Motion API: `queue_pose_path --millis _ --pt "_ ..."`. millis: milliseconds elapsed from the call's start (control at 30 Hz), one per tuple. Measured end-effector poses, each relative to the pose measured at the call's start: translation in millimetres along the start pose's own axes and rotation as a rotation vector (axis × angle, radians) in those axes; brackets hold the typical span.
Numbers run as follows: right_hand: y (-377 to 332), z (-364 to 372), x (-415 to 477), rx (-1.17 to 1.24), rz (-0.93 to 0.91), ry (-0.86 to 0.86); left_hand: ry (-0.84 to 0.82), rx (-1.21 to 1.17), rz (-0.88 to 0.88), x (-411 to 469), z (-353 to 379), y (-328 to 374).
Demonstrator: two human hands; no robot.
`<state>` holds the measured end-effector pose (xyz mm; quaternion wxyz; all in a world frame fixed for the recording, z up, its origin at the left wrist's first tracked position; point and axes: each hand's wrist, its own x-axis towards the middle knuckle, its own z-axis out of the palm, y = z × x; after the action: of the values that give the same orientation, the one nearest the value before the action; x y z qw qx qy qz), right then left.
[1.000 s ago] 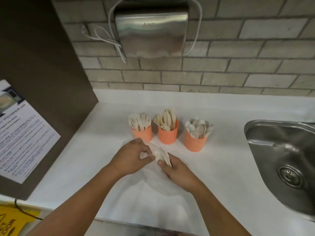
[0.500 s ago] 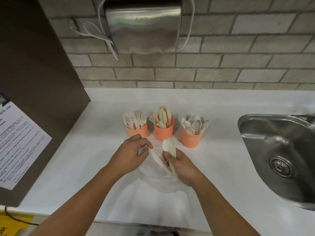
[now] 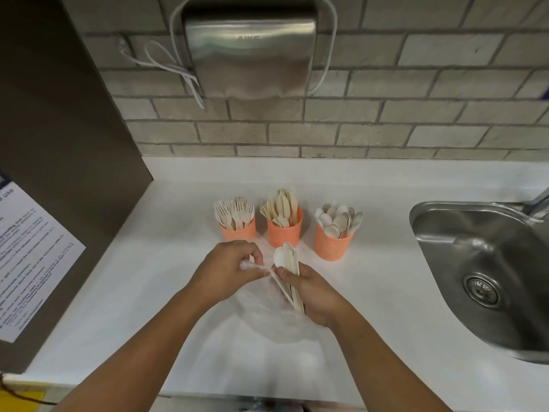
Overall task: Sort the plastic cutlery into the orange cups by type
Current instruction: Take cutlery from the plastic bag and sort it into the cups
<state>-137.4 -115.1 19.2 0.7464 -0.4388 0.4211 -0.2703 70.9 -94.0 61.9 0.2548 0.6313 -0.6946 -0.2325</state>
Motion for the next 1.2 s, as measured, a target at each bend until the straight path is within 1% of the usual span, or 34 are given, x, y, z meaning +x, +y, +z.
queue_pose_path --millis 100,133,233,300,367,467,533,600,667,733,800,867,900,967,1067,1200 --pt "-0.4 -2.1 1.2 0.008 -0.011 0.013 0.01 -0.04 0.071 0.9 -1.5 -1.0" --pt "-0.5 -2.7 1.4 -0.002 -0.019 0.028 0.01 -0.083 0.07 1.0 -2.4 -0.8" --pt "1.9 -5.7 3.5 -0.112 -0.072 0.095 -0.031 -0.22 -0.003 -0.5 -7.1 5.2" --pt "3.5 -6.6 4.0 -0.185 -0.114 0.127 -0.073 -0.207 0.0 -0.6 -9.8 7.3" --pt "5.4 -6.4 5.6 -0.188 -0.133 0.16 -0.117 -0.136 0.005 0.9 -12.0 5.4" --pt "3.7 -2.6 3.8 -0.216 -0.148 0.119 -0.188 -0.098 -0.061 1.2 -15.1 5.7" --pt "4.1 -0.4 2.8 -0.272 -0.167 0.082 -0.195 -0.106 -0.099 0.8 -16.3 9.4" --pt "6.4 1.1 2.1 -0.341 -0.218 0.11 -0.19 -0.124 -0.115 0.3 -15.9 10.1" --pt "10.6 0.6 2.3 -0.392 -0.295 0.164 -0.151 -0.137 -0.145 0.5 -13.7 7.7" --pt "12.5 0.0 1.7 -0.454 -0.374 0.185 -0.097 -0.145 -0.222 1.8 -11.9 3.1" --pt "14.1 0.3 3.0 -0.577 -0.425 0.164 -0.088 -0.173 -0.323 2.6 -10.3 1.1" --pt "17.7 2.6 7.3 -0.737 -0.462 0.146 -0.097 -0.258 -0.419 1.9 -9.4 3.5" --pt "19.7 4.6 9.7 -0.794 -0.493 0.139 -0.1 -0.337 -0.462 1.4 -8.7 4.7" --pt "23.8 7.8 14.5 -0.843 -0.548 0.126 -0.101 -0.522 -0.556 0.8 -6.4 7.0" --pt "22.6 13.2 15.7 -0.796 -0.523 0.098 -0.091 -0.736 -0.694 2.1 -5.5 8.5" --pt "19.7 14.4 16.8 -0.756 -0.472 0.105 -0.096 -0.909 -0.752 1.8 -8.0 8.5"
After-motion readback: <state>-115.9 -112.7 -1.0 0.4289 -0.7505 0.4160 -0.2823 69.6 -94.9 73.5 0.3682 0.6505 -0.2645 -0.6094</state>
